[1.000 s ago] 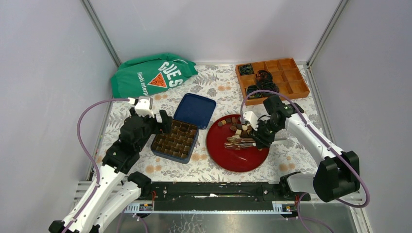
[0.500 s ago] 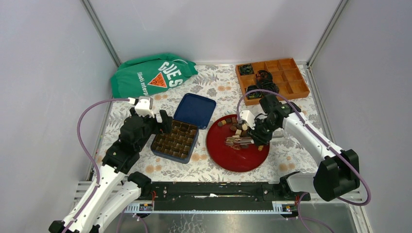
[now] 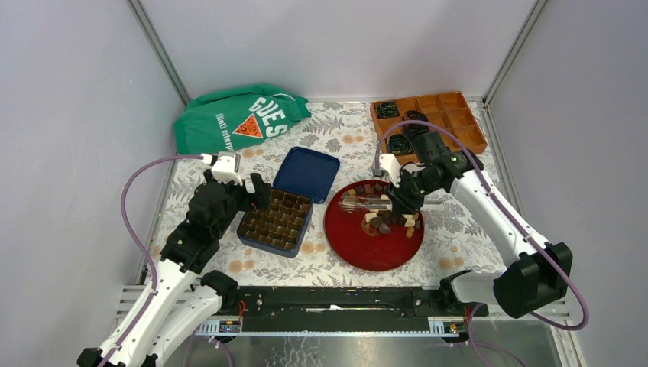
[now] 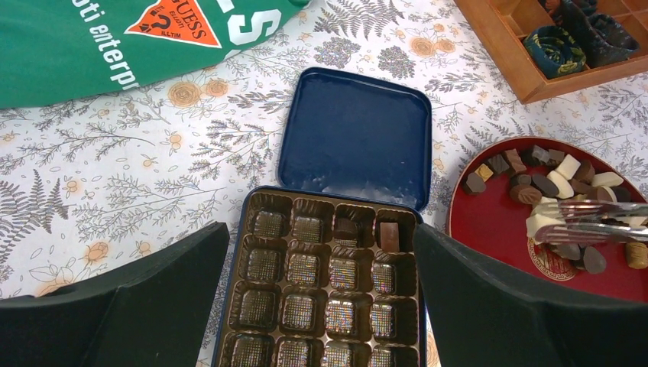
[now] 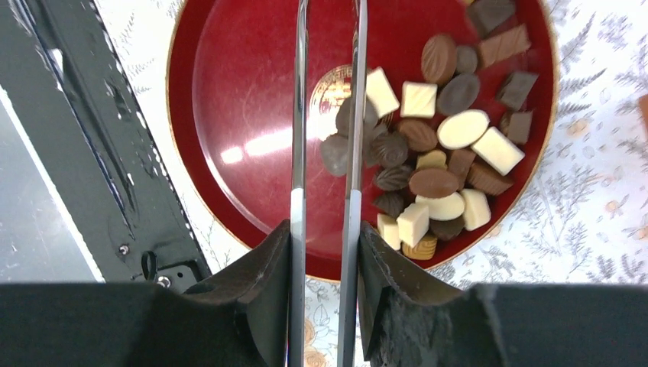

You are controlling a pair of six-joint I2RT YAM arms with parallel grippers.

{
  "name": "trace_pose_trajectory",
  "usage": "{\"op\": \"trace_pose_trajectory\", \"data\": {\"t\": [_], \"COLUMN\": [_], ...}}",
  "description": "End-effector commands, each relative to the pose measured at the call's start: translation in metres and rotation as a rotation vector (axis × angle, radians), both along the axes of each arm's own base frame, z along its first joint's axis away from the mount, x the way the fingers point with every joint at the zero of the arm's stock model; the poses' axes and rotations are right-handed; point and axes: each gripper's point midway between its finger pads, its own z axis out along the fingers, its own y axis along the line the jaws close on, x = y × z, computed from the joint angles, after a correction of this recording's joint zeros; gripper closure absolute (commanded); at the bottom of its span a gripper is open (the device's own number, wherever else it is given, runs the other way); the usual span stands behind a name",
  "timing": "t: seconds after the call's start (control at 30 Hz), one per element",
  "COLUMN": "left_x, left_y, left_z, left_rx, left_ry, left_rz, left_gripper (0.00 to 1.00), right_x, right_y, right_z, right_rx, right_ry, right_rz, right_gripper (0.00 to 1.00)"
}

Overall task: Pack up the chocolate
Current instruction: Pick up the fake chocolate from the plate.

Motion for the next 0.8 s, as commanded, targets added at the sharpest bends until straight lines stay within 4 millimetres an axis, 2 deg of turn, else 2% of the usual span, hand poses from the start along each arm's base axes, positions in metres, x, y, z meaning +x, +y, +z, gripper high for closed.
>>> {"op": "trace_pose_trajectory", "data": {"t": [0.0, 0.3, 0.43, 0.77], "left_x": [0.004, 0.002, 0.002, 0.001], "left_y": [0.003, 0.015, 0.017, 0.021], "left_z": [0.012, 0.02, 0.02, 0.022], "left_rx": [-0.01, -0.013, -0.011, -0.009], "left_ry": [-0.054, -0.092, -0.094, -0.102], "left_rz": [0.014, 0.067, 0.078, 0.095], "left_gripper": [0.02, 0.01, 0.01, 0.02], "right_x": [0.013, 0.04, 0.049, 0.061], "right_y": [0.034, 0.097, 0.123, 0.173], "right_z": [0.04, 0.067, 0.07, 0.048], "right_rx": [0.164, 0.269, 0.271, 0.17], "right_ry": [-0.034, -0.107, -0.111, -0.124], "right_rz": [0.024, 0.081, 0.101, 0.133], "right_gripper": [1.0, 1.0, 1.0, 1.0]}}
